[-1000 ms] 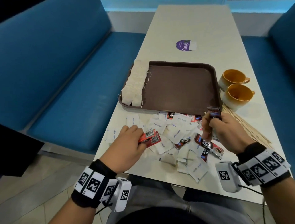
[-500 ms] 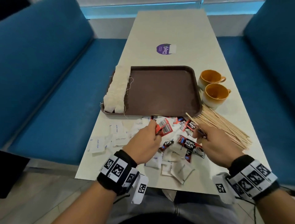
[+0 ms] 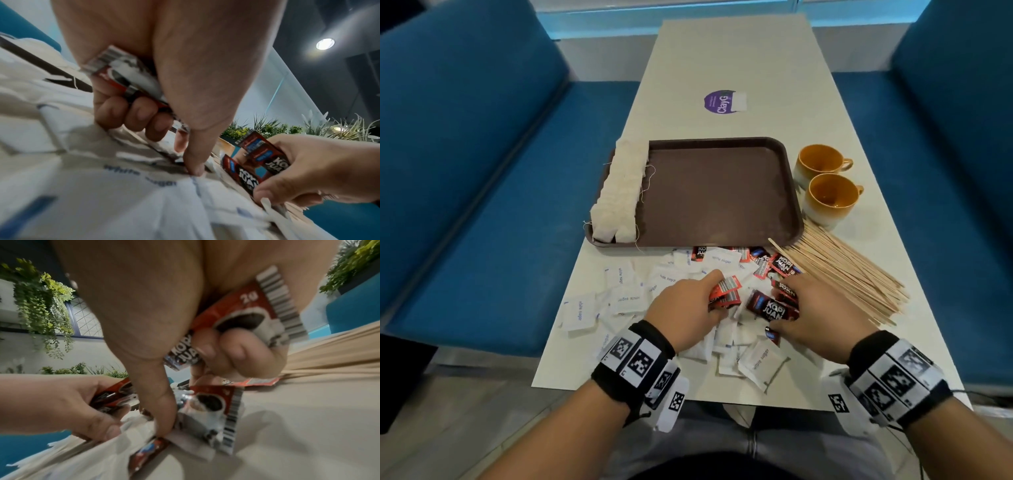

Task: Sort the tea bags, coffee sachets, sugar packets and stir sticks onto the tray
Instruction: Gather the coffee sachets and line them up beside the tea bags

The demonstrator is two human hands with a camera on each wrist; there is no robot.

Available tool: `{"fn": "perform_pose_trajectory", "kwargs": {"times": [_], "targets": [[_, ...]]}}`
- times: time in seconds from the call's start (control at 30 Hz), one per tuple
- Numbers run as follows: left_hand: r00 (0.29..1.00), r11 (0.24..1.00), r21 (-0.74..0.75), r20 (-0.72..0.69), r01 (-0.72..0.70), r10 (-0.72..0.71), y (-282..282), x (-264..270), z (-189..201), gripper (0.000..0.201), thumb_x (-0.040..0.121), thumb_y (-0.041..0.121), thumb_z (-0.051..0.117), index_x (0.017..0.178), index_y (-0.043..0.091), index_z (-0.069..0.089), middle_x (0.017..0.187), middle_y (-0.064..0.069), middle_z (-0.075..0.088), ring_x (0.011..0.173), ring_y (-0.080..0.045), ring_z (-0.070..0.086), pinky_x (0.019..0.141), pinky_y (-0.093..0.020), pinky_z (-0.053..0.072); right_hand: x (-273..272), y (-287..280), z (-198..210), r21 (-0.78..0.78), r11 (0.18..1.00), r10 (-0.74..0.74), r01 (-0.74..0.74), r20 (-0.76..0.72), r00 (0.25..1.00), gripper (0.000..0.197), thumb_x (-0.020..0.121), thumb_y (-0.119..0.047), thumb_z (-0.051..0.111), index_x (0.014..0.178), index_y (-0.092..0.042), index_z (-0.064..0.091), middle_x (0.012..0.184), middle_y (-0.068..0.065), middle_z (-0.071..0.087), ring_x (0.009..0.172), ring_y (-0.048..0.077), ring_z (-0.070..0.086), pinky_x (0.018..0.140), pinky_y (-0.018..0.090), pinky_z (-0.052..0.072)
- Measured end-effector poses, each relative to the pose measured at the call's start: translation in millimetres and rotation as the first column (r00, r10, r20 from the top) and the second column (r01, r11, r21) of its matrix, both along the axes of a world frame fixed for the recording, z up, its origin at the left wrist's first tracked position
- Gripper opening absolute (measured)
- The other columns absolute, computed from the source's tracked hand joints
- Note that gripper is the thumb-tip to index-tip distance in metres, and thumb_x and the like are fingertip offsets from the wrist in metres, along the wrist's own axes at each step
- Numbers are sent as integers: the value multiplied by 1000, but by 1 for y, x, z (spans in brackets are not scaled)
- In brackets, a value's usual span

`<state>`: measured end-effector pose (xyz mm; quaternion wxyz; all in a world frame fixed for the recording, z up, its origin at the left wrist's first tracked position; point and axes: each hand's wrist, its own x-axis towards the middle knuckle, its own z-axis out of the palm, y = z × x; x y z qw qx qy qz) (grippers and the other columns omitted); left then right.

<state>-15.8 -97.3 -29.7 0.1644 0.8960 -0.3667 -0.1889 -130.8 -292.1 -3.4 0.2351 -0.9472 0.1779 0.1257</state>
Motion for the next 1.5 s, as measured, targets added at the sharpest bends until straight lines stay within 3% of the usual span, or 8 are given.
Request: {"fn": "perform_pose_trajectory", "kwargs": {"times": [0.17,0.37,0.67,0.77,0.93,1.13,1.37,1.5], "targets": [[998,998,56,-56,-20,23,13,2,1,63,83,56,74,133,35,42,110,5,67,99,-22,65,79,-35,52,4,2,-1,101,995,-9,5,38,999,42,79,-34,83,113,-29,58,103,-12,69,89,8,63,75,25,51],[999,1000,30,-50,4,-2,9,4,0,36,88,52,69,102,29,45,94,5,64,84,-20,59,71,-36,48,7,-6,5,235,969,-102,70,127,987,14,84,-32,80,85,-29,67,74,-13,67,70,-1,61,56,16,38],[991,981,166,69,104,-116,1,2,2,18,97,39,57,97,25,45,96,1,64,80,-21,56,67,-35,44,-3,-5,13,539,838,-168,78,120,979,23,82,-11,55,99,-27,53,79,12,62,71,20,53,72,52,49],[988,978,171,73,118,-132,3,3,6,8,98,25,55,99,24,47,99,-1,66,83,-23,59,71,-37,49,-6,-9,13,497,867,-79,12,115,990,40,96,5,44,112,-31,54,78,5,67,68,17,55,66,41,50],[994,996,49,72,74,-77,19,12,22,7,98,21,56,97,21,49,98,1,63,86,-23,58,75,-38,49,-6,-19,8,384,922,1,-41,103,995,27,101,-6,52,94,-29,63,85,-10,68,76,7,59,68,26,49],[999,998,-62,8,33,-32,35,17,39,27,96,18,54,80,25,33,81,5,45,70,-18,42,60,-33,28,-2,2,3,290,938,175,-192,86,981,29,94,-17,68,106,-43,67,88,-27,66,86,-15,58,71,4,42],[975,981,-160,-210,-107,72,51,17,37,19,95,19,55,89,15,37,74,-15,56,59,-19,36,56,-39,35,8,5,-9,173,968,183,-180,-1,983,35,96,-29,64,123,-51,61,104,-20,65,91,0,59,77,19,47],[965,980,-149,-247,-130,90,52,13,32,14,93,19,50,90,16,37,82,-19,60,74,-38,60,66,-54,48,5,-5,1,217,975,44,-57,63,997,31,100,-21,61,119,-45,63,89,-22,64,74,-8,60,63,11,43]]}}
